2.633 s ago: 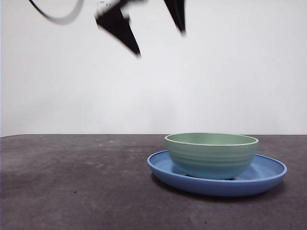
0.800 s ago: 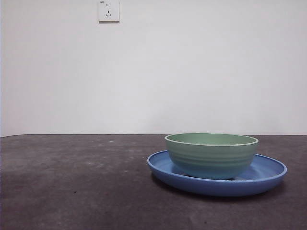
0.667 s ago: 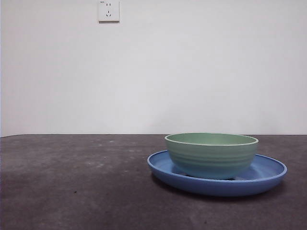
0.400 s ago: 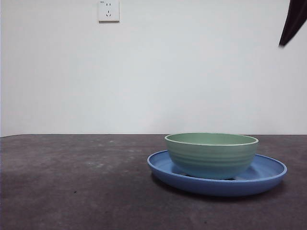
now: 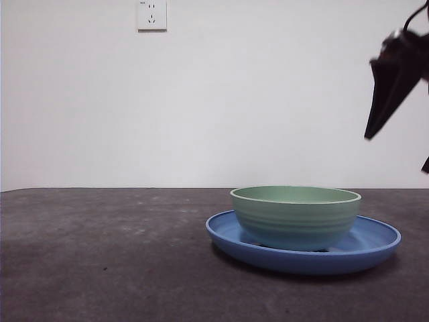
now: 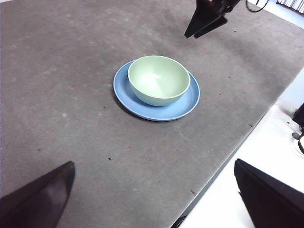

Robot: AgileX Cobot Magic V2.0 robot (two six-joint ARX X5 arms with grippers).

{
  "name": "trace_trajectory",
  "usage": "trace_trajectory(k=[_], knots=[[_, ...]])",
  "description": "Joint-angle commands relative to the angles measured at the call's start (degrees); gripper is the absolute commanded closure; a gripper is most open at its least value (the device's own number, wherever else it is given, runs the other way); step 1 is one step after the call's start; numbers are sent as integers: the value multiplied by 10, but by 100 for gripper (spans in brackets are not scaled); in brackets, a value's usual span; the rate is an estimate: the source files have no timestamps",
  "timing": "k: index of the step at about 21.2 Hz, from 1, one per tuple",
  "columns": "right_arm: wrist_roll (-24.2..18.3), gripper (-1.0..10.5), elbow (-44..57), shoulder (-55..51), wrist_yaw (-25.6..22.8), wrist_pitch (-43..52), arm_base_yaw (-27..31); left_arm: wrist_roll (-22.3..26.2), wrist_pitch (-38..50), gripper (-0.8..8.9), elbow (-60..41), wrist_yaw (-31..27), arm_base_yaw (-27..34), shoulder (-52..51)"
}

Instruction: Place the green bowl on the blue plate

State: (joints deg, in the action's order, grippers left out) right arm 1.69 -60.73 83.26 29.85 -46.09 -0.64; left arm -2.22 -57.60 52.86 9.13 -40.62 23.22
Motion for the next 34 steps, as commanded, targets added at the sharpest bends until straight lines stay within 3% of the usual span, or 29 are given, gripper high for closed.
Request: trace_trajectory(k=[1, 5, 9, 14, 19, 23, 29, 34], knots=[[-8, 519, -9, 32, 1, 11, 0, 9, 5, 250, 7, 1, -2, 1], [-13, 596, -9, 84, 4, 27, 0, 9, 5, 251, 7, 1, -2, 1], [-24, 634, -9, 134, 58, 49, -4, 9, 5, 251, 7, 1, -2, 1], [-24, 694, -9, 168, 61, 67, -26, 9, 5, 250, 7, 1, -2, 1], [-16, 730, -9, 168, 14, 73, -45, 9, 5, 251, 7, 1, -2, 1], [-6, 813, -9, 168, 12, 73, -46, 9, 5, 250, 7, 1, -2, 1], [19, 822, -9, 186, 14, 66, -47, 9, 5, 250, 7, 1, -2, 1], [22, 937, -9, 186, -12, 66, -50, 1, 5, 251, 7, 1, -2, 1]])
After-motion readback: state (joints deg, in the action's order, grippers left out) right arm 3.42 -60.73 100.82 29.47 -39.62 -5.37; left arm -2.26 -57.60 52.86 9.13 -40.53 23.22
